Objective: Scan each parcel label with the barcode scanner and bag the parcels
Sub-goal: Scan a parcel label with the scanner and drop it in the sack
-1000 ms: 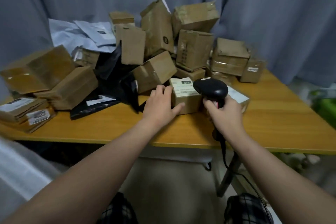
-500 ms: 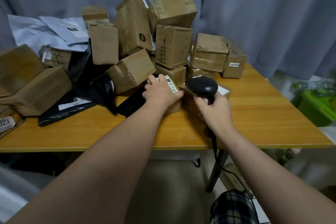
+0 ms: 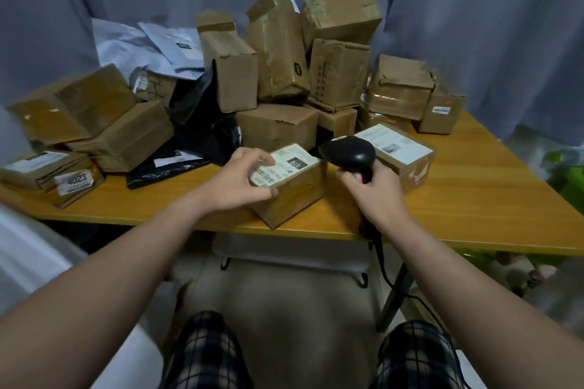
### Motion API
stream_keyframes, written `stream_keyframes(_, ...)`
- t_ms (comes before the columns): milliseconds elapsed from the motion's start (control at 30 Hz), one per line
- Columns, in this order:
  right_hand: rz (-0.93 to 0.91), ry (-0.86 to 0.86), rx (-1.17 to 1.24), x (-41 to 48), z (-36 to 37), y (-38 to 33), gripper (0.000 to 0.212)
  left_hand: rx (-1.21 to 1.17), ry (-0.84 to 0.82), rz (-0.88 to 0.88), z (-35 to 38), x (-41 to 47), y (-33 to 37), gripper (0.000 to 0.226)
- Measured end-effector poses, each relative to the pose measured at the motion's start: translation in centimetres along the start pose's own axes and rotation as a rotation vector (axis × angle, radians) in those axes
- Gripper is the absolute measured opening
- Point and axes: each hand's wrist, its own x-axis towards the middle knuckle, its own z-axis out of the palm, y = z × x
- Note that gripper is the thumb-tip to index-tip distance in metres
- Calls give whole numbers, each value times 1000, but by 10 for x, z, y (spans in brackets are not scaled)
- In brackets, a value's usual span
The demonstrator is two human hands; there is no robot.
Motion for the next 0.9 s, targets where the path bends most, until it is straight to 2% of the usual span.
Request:
stream_keyframes(67,-19,-24,26,-4,10,-8,14,48,-80,49,-14,-11,-10,48)
stream_keyframes(133,-32,-48,31,-6,20,-16,21,114,-73,75,-25,-16,-20,43)
stream_keyframes(267,-40,-149,84,-5,35,-32,20,114,156,-26,-27,-23,-42,47)
stream_keyframes(367,5,-232,130,-2,45,-42,32,-132,376,-189,-10,-32,-49,43)
stream_keyframes(400,30,-252,154,-1,48,-44,37,-263,404,-273,-4,-35,-47,49)
stream_keyframes(467,69,-290,186,-2,55,-44,45,-517,356,-388,6,-42,-40,63)
stream_keyframes(533,82,-311,182,-6,64,-39,48,-644,262,-413,16,-46,-36,67)
stream_keyframes(667,54,-217,263,-25,75,-23,47,-753,263,-353,25,-42,-38,85)
stream_keyframes(767,2,-200,336,-38,71,-17,42,-856,227,-246,25,-40,-36,89)
stream_keyframes(900,-117,-104,309,-42,58,-20,35,-635,349,-45,11,-43,-38,94)
